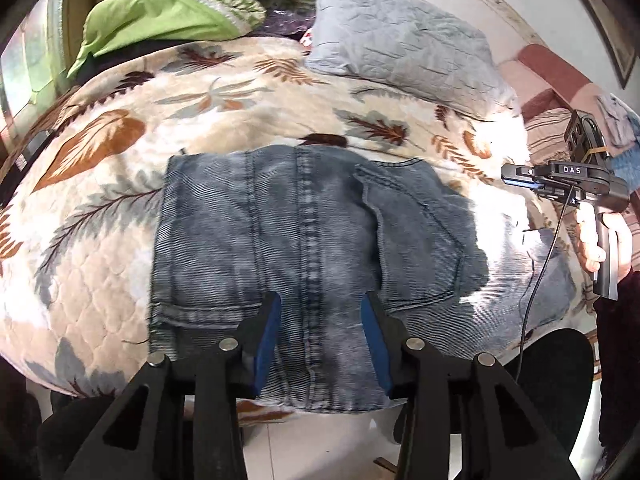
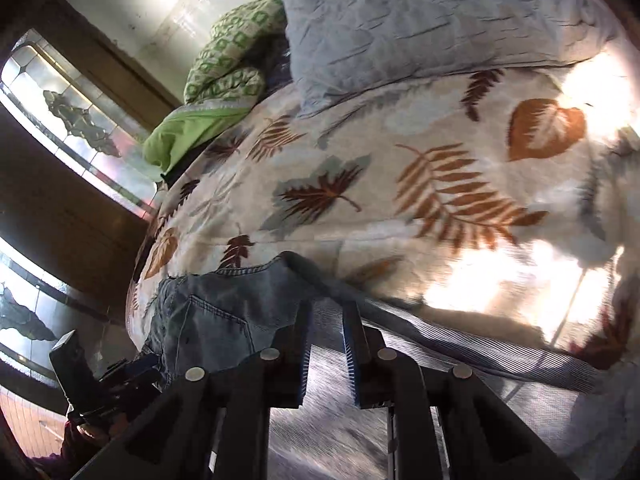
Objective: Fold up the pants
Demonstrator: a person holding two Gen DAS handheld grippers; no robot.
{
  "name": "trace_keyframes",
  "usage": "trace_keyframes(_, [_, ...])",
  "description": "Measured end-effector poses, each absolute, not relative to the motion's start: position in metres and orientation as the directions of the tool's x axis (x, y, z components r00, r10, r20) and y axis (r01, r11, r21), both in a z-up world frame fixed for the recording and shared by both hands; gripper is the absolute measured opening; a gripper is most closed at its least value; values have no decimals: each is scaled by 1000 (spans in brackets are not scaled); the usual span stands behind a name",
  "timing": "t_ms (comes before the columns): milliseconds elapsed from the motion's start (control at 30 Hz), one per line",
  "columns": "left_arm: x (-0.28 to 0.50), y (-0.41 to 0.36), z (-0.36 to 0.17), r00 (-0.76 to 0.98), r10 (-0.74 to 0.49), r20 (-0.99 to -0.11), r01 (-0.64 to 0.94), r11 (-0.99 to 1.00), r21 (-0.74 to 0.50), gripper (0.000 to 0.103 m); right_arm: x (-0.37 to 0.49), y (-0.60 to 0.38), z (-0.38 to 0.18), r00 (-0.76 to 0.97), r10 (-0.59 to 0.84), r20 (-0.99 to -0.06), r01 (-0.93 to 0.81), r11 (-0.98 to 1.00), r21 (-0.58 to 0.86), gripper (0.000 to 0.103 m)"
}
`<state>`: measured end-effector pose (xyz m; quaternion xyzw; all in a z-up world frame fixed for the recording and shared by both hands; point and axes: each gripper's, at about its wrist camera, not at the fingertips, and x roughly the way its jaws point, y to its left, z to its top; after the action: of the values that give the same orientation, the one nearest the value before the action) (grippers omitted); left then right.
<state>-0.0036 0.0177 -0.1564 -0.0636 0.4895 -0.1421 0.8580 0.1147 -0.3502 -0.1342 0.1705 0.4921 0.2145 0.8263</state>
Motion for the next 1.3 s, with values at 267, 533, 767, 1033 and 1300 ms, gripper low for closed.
trace_keyframes(267, [-7, 34, -188, 433, -225, -873, 136, 974, -183, 42, 160, -251, -182, 267, 544, -795, -272, 834, 480, 17])
trace_keyframes(533, [-15, 26, -192, 418, -161, -894, 191, 978, -86, 42, 201, -246, -211, 303, 469, -829, -124, 882, 454, 17])
trace_keyframes(767, [-18, 18, -157, 471, -235, -850, 195, 968, -160, 42, 147, -324, -156, 515, 538, -667, -115, 815, 568, 18])
trace_keyframes(1033, [-14, -66, -122, 483, -363, -797, 417, 896, -155, 64, -19, -485, -121, 740, 379, -555, 94, 760, 644, 29])
trace_keyframes(1300, [16, -162, -116, 390, -416, -822, 560, 816, -147, 69, -153, -571, -176, 803, 281, -525, 350, 491, 798, 79])
